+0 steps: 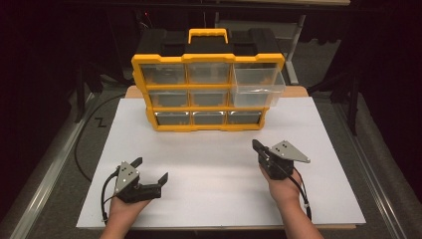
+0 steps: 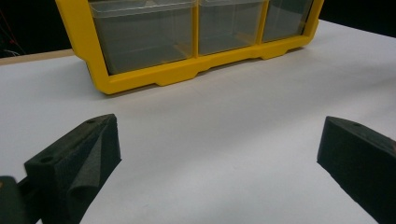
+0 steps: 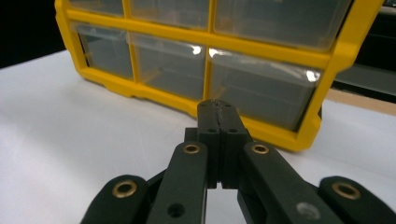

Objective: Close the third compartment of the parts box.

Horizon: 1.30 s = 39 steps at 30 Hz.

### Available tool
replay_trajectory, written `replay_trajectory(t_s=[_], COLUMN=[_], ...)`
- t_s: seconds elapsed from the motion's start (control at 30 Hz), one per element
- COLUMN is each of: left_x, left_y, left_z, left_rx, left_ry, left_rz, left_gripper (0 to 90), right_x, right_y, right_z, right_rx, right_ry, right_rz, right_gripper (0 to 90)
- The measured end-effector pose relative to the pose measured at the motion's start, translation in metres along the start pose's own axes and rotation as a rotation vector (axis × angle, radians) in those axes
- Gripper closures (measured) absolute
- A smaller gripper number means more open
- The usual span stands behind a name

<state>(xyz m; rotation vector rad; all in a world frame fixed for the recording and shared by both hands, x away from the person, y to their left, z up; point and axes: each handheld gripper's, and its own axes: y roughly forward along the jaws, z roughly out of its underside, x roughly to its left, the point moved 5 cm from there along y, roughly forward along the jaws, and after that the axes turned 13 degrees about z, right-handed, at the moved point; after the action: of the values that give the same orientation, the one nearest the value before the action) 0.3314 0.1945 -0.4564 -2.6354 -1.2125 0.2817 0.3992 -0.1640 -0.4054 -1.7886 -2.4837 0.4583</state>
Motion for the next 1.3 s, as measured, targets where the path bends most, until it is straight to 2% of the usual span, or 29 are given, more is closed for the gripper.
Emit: replay_trajectory(t_s=[0.23,0.4,0.53,0.87,1.3], left_x=[-0.003,-0.003,-0.002,-0.003,-0.001], left_y=[0.0,-0.001,-0.002,-0.002,-0.004], left_z=[-0.001,-0.003,-0.003,-0.004,-0.005], left_rx=[-0.008,-0.019,-0.025,-0.038,-0.051], left_ry=[0.006,0.019,0.006,0.006,0.0], left_rz=[0.007,0.013,0.01,0.017,0.014], left_gripper=[0.3,0.4,0.4,0.3,0.4], right_x=[0.003,0.003,0.003,0.0,-0.002], right_y=[0.0,-0.003,-0.004,-0.011,-0.016], right_z=[-0.019,-0.037,-0.048,-0.075,-0.1], right_rx=[-0.03,-0.067,-0.091,-0.127,-0.168], right_ry=[0.001,0.018,0.02,0.027,0.041], right_rz=[0.004,0.004,0.007,0.023,0.037], right_gripper=[90.0,90.0,90.0,90.0,90.0])
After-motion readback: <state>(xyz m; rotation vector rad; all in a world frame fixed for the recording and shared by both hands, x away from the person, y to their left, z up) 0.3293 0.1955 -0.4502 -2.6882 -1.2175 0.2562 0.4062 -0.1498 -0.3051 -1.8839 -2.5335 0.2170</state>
